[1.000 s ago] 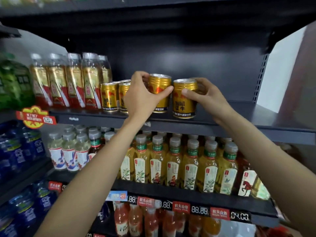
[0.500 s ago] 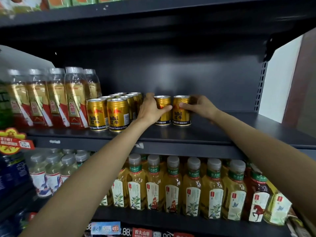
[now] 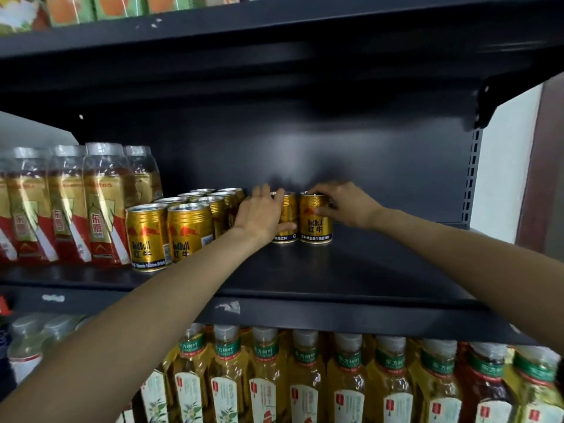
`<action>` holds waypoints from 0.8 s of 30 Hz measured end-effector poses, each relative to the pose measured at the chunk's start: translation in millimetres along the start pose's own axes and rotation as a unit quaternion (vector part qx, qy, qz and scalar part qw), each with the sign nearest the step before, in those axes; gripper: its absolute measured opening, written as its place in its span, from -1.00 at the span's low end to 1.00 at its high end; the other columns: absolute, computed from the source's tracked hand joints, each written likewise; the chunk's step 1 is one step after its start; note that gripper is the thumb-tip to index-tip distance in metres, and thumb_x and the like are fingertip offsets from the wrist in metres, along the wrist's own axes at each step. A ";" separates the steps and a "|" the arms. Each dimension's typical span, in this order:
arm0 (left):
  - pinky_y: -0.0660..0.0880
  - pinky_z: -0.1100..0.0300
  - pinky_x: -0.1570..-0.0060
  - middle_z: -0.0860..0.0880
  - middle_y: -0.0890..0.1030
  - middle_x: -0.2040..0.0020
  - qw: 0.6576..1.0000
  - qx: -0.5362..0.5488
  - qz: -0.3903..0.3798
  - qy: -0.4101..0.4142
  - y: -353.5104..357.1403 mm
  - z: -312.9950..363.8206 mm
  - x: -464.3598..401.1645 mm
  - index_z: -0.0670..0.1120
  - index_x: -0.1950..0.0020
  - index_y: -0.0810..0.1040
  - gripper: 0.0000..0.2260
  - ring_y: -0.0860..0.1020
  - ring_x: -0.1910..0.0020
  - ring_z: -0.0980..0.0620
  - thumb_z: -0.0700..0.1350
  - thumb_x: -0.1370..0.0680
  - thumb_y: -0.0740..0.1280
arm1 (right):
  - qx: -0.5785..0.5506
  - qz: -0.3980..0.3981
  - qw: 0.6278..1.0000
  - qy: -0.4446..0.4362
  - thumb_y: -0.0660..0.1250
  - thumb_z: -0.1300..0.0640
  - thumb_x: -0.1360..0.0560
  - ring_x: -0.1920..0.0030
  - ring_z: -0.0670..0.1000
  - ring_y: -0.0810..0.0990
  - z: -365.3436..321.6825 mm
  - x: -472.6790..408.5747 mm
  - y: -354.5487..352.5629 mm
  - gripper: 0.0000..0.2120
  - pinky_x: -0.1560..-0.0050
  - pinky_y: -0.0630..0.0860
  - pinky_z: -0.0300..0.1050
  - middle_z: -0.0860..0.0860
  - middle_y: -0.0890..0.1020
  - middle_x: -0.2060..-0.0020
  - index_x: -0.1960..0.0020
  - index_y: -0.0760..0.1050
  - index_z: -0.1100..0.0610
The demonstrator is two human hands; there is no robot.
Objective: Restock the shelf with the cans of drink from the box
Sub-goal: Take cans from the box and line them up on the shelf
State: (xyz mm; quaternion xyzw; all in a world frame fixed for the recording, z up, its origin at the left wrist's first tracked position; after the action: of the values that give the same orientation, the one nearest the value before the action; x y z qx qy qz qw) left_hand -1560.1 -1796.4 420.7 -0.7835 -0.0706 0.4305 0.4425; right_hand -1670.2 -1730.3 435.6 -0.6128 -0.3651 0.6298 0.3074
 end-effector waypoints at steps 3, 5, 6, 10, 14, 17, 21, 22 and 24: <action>0.42 0.06 -0.08 -0.18 0.40 -0.26 0.997 -0.078 0.017 0.005 8.1 4.7 -14.8 -0.18 -0.31 0.29 -0.42 0.39 -0.24 -0.14 0.24 -0.51 0.22 | 0.025 -0.006 1.000 0.008 0.28 0.09 -0.53 -0.15 0.14 0.51 3.3 -13.4 11.5 -0.63 -0.16 0.46 0.02 0.16 0.50 -0.18 -0.32 0.37 0.12; 0.39 0.06 -0.10 -0.17 0.43 -0.23 0.994 -0.106 0.025 0.004 11.9 5.3 -22.2 -0.19 -0.28 0.31 -0.44 0.41 -0.21 -0.14 0.24 -0.52 0.21 | 0.046 -0.010 0.999 0.015 0.26 0.09 -0.54 -0.18 0.16 0.50 4.9 -22.4 17.9 -0.62 -0.16 0.42 0.01 0.16 0.48 -0.21 -0.34 0.34 0.11; 0.38 0.05 -0.12 -0.17 0.44 -0.22 0.993 -0.118 0.030 0.001 13.7 4.5 -25.0 -0.19 -0.27 0.31 -0.44 0.42 -0.21 -0.14 0.24 -0.52 0.21 | 0.053 -0.013 0.998 0.018 0.26 0.09 -0.55 -0.18 0.17 0.50 5.5 -26.2 20.6 -0.61 -0.16 0.42 0.01 0.17 0.48 -0.22 -0.34 0.33 0.11; 0.37 0.04 -0.14 -0.17 0.46 -0.21 0.989 -0.145 0.033 -0.009 22.3 -3.3 -31.3 -0.17 -0.26 0.30 -0.43 0.44 -0.19 -0.15 0.26 -0.50 0.21 | 0.054 -0.006 0.998 0.018 0.26 0.06 -0.54 -0.18 0.13 0.51 6.5 -38.3 27.1 -0.62 -0.16 0.43 -0.02 0.12 0.53 -0.21 -0.34 0.36 0.07; 0.33 0.00 -0.19 -0.17 0.48 -0.21 0.984 -0.174 0.033 0.036 22.9 -8.4 -35.1 -0.13 -0.29 0.26 -0.35 0.43 -0.21 -0.15 0.35 -0.45 0.19 | 0.083 0.010 0.996 0.028 0.24 0.01 -0.55 -0.26 0.14 0.44 12.4 -49.7 33.0 -0.59 -0.23 0.40 0.01 0.08 0.52 -0.26 -0.38 0.33 -0.02; 0.29 -0.03 -0.22 -0.15 0.45 -0.25 0.983 -0.161 0.038 0.079 25.4 -6.8 -30.3 -0.12 -0.38 0.19 -0.22 0.42 -0.24 -0.13 0.38 -0.38 0.26 | 0.140 -0.032 0.990 -0.012 0.27 -0.02 -0.52 -0.37 0.14 0.30 14.1 -50.2 42.7 -0.41 -0.34 0.31 0.07 0.09 0.38 -0.37 -0.48 0.12 -0.01; 0.30 -0.05 -0.26 -0.13 0.37 -0.32 0.991 -0.115 0.031 0.053 31.9 -4.8 -24.9 -0.12 -0.44 0.12 -0.21 0.38 -0.30 -0.12 0.18 -0.38 0.41 | 0.177 -0.058 0.981 -0.061 0.38 -0.03 -0.45 -0.39 0.12 0.25 11.5 -38.1 50.7 -0.17 -0.29 0.38 0.06 0.10 0.25 -0.40 -0.52 -0.06 0.02; 0.31 -0.05 -0.26 -0.12 0.36 -0.32 0.993 -0.106 0.034 0.042 32.0 -6.0 -25.1 -0.12 -0.44 0.12 -0.22 0.37 -0.31 -0.11 0.16 -0.39 0.42 | 0.169 -0.052 0.982 -0.065 0.40 0.00 -0.44 -0.40 0.12 0.24 11.0 -37.9 51.3 -0.16 -0.29 0.39 0.05 0.10 0.24 -0.40 -0.52 -0.05 0.04; 0.30 -0.03 -0.27 -0.12 0.36 -0.33 0.994 -0.103 0.037 0.030 33.9 -9.6 -27.0 -0.11 -0.44 0.13 -0.24 0.36 -0.32 -0.10 0.13 -0.40 0.42 | 0.142 -0.047 0.986 -0.066 0.43 0.06 -0.42 -0.40 0.13 0.22 10.7 -41.5 53.8 -0.15 -0.33 0.36 0.05 0.11 0.24 -0.41 -0.52 -0.04 0.07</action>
State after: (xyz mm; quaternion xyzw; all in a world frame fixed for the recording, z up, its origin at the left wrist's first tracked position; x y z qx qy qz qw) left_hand -1578.9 -1836.1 414.0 -0.8396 -0.0725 0.4130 0.3452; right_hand -1675.1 -1795.1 413.1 -0.5020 -0.3196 0.6994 0.3959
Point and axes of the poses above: each hand's wrist, its own x-axis away from the middle knuckle, its own y-axis out of the palm, z = x × y, the point moved 8 cm from there along -x, towards the middle knuckle
